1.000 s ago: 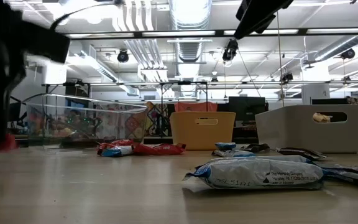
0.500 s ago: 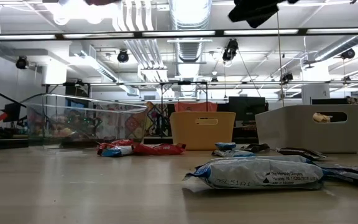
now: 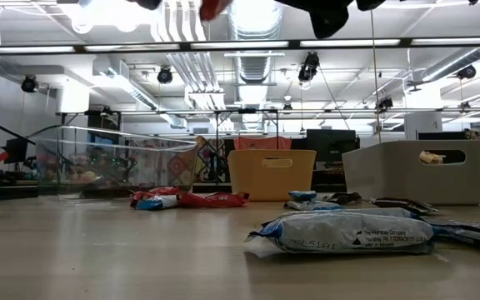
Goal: Organize candy in baskets
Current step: Put the red chocolate into the gray bin, then put the white chocolate into the yellow bin
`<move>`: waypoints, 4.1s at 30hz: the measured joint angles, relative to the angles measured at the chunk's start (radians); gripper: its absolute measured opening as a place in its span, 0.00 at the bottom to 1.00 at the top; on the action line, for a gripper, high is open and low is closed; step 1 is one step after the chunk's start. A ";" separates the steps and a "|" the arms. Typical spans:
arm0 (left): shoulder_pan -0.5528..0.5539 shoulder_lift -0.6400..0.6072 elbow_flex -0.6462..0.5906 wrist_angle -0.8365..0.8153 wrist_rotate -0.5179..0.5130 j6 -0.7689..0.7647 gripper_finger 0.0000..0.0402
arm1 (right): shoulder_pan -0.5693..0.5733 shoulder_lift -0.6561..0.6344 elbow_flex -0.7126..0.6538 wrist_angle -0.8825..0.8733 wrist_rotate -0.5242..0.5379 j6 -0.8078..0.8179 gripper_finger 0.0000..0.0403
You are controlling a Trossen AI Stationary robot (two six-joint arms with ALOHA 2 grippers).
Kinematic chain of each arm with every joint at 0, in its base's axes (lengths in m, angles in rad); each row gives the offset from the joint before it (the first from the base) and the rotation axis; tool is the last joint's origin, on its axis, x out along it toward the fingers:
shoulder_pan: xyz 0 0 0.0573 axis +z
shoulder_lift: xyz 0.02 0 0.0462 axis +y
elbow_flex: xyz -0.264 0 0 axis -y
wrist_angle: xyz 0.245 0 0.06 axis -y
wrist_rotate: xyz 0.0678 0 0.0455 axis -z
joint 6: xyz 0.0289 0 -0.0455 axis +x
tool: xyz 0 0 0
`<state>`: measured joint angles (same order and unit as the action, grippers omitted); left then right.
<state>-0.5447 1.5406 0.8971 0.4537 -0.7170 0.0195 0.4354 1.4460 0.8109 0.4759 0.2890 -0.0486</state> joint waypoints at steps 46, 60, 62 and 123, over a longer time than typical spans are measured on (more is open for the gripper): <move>0.062 0.093 0.005 0.158 -0.018 -0.023 0.23 | -0.080 0.073 0.003 0.098 0.040 0.108 0.05; 0.062 0.022 0.006 -0.021 -0.018 -0.040 0.40 | -0.198 -0.116 0.180 -0.949 0.171 0.413 0.05; 0.062 0.016 0.006 -0.042 -0.018 -0.044 0.40 | -0.223 -0.125 0.235 -1.166 0.199 0.504 0.04; 0.022 0.006 0.222 -1.187 0.365 -0.765 0.40 | -0.238 -0.096 0.390 -1.327 -0.009 0.797 0.42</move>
<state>-0.5232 1.5468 1.1191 -0.7334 -0.3523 -0.7452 0.1971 1.3500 1.2005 -0.8509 0.2800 0.7487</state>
